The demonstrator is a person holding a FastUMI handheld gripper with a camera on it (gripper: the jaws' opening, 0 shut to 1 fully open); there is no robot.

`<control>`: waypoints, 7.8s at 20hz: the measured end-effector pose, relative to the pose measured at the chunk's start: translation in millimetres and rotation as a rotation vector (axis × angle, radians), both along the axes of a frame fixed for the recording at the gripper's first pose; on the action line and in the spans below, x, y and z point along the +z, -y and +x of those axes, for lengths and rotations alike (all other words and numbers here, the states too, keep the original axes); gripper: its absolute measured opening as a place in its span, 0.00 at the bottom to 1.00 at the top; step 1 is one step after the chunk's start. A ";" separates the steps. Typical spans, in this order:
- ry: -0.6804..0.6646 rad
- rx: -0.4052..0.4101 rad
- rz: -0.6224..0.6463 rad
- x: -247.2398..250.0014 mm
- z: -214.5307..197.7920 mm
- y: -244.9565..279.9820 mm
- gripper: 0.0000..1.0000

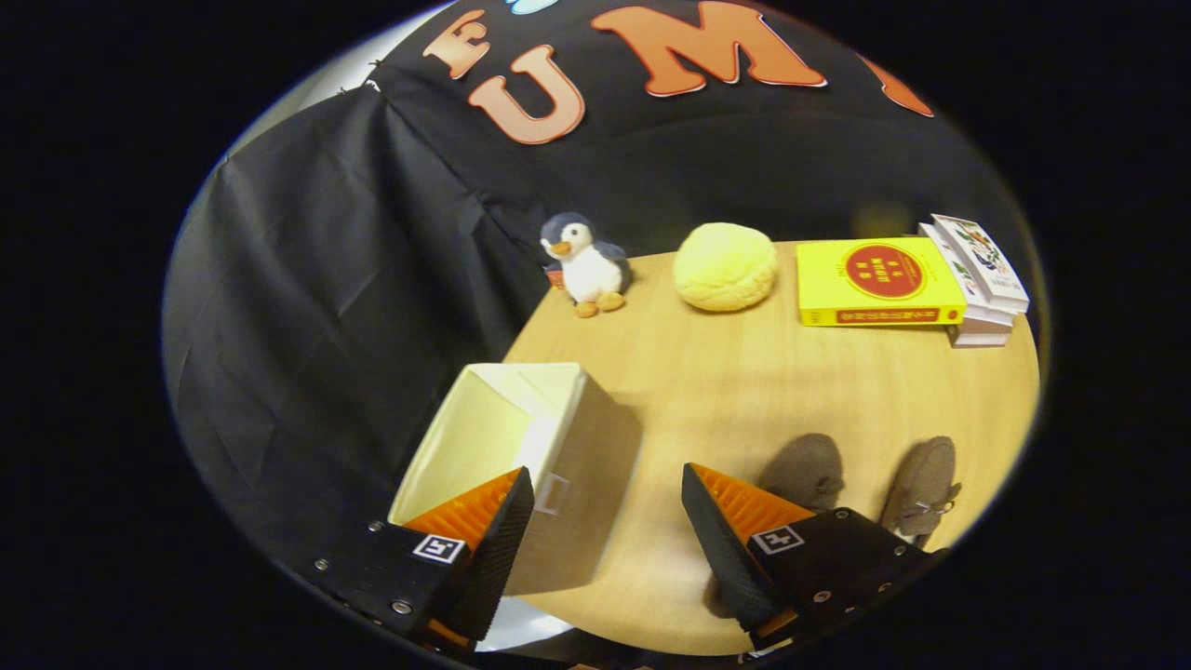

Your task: Open the storage box then place both shoes into the box .Put the left shoe in first, then the right shoe, with the right side of both shoes facing outward in a uniform manner.

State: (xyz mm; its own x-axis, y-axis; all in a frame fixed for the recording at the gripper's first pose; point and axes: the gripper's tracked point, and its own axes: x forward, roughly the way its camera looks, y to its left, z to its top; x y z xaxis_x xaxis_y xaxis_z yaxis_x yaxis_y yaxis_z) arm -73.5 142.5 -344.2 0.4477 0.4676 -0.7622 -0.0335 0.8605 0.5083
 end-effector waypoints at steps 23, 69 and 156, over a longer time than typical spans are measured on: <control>-0.158 -0.062 -0.399 -156.0 -66.2 113.9 0.45; -0.104 -0.023 -0.169 14.9 38.0 -157.8 0.03; -0.064 -0.288 -0.456 -63.0 -57.9 180.8 0.04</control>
